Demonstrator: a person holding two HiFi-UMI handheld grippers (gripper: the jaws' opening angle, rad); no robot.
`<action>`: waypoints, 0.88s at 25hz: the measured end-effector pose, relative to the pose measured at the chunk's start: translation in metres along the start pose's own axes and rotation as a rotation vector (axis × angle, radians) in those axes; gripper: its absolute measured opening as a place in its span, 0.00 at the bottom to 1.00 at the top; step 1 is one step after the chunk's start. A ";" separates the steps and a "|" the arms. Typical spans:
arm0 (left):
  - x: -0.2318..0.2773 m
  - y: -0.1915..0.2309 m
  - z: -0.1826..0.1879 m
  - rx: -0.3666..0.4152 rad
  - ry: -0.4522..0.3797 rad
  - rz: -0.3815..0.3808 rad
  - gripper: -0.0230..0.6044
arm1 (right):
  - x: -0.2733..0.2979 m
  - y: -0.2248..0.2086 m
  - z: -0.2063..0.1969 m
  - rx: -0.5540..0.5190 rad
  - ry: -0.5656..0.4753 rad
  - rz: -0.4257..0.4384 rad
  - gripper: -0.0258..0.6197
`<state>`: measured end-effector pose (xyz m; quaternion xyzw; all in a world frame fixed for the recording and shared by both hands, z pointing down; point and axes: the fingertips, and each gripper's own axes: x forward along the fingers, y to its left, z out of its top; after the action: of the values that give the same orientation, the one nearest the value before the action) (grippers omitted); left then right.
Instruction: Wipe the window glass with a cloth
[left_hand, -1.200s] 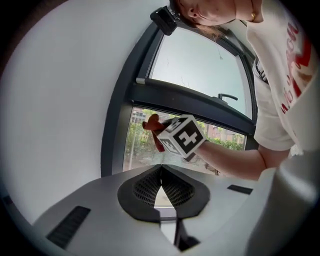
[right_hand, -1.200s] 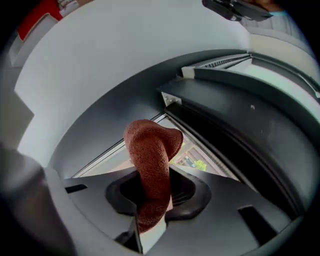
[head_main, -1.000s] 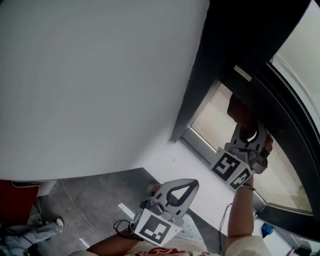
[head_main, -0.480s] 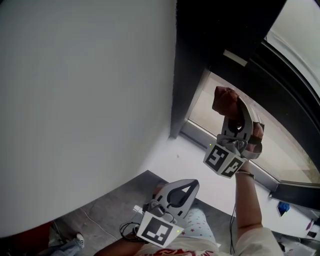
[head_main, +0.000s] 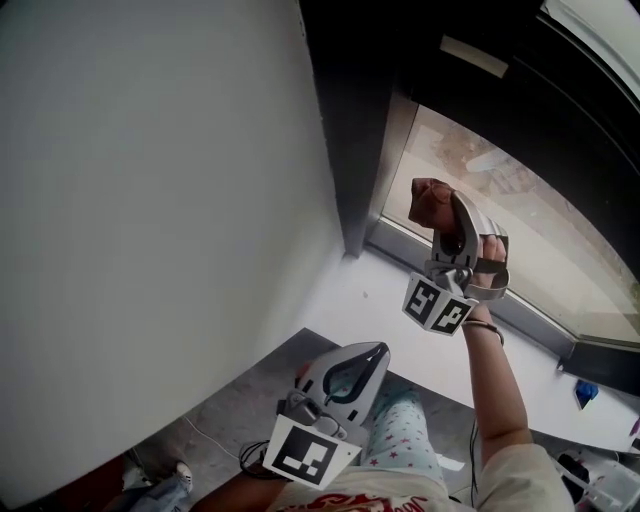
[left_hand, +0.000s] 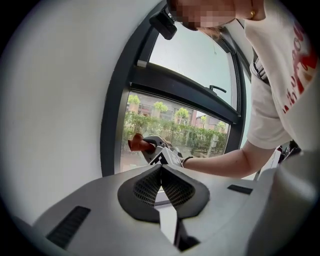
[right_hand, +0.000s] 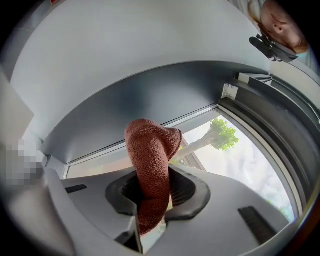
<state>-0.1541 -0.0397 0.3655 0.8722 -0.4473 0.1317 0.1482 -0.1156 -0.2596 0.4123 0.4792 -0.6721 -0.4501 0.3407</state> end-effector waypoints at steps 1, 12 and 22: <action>0.002 0.002 0.000 0.001 0.006 0.000 0.07 | 0.002 0.005 -0.004 -0.001 0.002 0.005 0.18; 0.018 0.038 -0.060 0.015 0.050 -0.016 0.07 | 0.002 0.111 -0.035 -0.031 0.037 0.063 0.18; 0.020 0.019 -0.034 0.005 0.089 -0.042 0.07 | 0.004 0.128 -0.053 -0.041 0.089 0.122 0.18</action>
<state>-0.1621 -0.0522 0.4065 0.8750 -0.4216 0.1683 0.1683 -0.1131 -0.2603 0.5507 0.4499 -0.6749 -0.4204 0.4067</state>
